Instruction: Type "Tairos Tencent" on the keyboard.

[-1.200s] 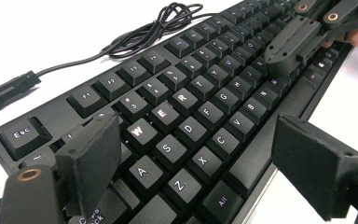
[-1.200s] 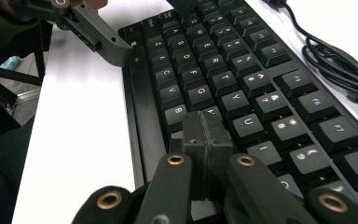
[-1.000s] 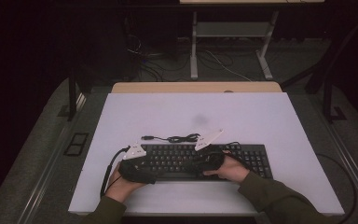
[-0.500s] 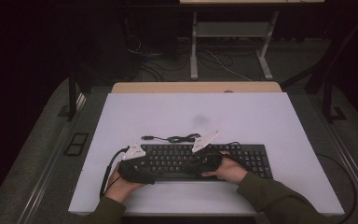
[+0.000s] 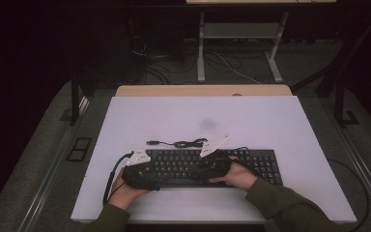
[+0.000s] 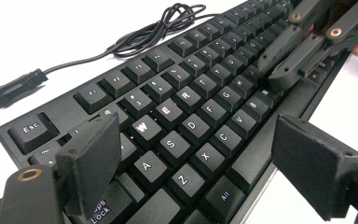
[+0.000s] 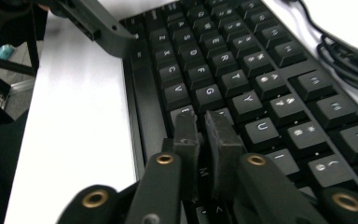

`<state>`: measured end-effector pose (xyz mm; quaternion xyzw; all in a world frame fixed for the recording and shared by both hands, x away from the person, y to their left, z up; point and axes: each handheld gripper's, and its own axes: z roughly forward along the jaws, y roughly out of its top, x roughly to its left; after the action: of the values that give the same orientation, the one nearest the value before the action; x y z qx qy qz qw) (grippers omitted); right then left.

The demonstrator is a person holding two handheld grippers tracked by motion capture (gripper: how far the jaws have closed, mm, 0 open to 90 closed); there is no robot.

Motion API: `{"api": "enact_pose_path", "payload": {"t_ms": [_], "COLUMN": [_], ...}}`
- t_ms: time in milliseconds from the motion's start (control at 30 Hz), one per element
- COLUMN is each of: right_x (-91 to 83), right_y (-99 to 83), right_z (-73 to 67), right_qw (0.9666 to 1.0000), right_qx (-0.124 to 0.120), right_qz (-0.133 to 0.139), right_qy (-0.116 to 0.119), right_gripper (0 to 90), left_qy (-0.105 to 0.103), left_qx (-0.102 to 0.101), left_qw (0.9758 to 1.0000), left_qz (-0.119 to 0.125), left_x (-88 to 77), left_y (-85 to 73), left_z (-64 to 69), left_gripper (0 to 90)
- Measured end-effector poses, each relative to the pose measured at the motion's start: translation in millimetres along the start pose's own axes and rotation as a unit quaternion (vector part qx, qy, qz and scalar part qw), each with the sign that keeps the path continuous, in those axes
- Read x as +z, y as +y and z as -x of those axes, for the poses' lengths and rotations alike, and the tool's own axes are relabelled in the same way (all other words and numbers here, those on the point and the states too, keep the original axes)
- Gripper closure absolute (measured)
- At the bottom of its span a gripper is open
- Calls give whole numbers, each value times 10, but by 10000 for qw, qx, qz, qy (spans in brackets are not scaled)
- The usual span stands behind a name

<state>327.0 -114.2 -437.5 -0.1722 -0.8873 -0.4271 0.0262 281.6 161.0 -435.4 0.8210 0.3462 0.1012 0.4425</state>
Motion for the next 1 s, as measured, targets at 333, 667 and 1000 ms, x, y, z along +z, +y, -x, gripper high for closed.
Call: {"api": "enact_pose_path", "payload": {"t_ms": [333,667,1000], "right_x": [-107,-256,-409], "right_y": [-7,-103,-226], "right_z": [34,80,119], "right_qw": [9995,9966,9917], "right_qx": [142,454,751], "right_qz": [256,498,633], "right_qy": [-108,-472,-830], "right_gripper": [572,337,248], "left_qy": [29,-84,-273], "left_qx": [26,103,104], "left_qw": [9999,9998,9996], "left_qz": [123,133,35], "left_x": [0,109,240], "left_y": [43,135,235], "left_z": [-3,-11,-53], "left_gripper": [213,408,788]}}
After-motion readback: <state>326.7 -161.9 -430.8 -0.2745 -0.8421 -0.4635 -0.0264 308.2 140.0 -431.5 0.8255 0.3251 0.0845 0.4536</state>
